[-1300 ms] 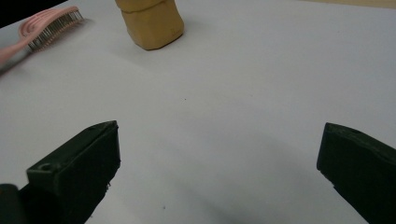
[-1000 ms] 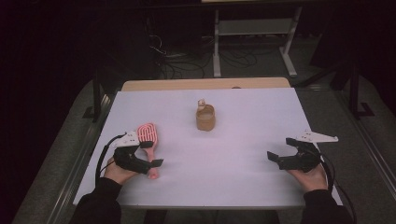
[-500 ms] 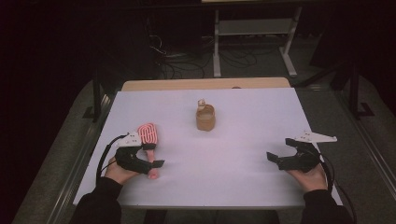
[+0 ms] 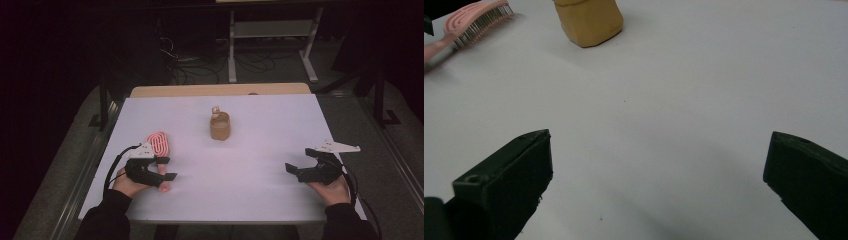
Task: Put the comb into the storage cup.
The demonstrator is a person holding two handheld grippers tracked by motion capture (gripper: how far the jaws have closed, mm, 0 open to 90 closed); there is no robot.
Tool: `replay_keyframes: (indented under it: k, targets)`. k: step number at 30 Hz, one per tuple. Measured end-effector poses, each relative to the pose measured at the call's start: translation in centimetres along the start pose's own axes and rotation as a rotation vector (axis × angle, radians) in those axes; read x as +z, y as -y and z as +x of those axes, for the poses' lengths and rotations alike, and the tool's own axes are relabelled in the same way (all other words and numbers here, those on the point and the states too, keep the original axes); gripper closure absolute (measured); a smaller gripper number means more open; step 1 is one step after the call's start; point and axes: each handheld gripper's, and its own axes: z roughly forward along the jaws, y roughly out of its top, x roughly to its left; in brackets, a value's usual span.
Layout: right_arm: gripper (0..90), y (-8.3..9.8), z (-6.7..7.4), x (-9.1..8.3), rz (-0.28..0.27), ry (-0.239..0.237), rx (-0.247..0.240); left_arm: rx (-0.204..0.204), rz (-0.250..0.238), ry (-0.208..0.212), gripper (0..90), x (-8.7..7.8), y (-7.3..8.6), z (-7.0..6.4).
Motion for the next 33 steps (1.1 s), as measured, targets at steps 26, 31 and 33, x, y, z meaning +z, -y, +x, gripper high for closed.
replay_keyframes:
  k: [26, 31, 33]
  targets:
    - [0.0, 0.0, 0.1, 0.0, 0.005, -0.003, -0.007, 0.070, 0.127, 0.061, 90.0, 0.9, 0.1, -0.2]
    - [0.0, 0.0, 0.1, 0.0, 0.004, -0.002, -0.007, 0.086, 0.160, 0.034, 90.0, 1.1, 0.1, -0.2]
    - [0.0, 0.0, 0.1, 0.0, 0.003, -0.001, -0.007, 0.084, 0.170, 0.020, 90.0, 1.0, 0.2, 0.0]
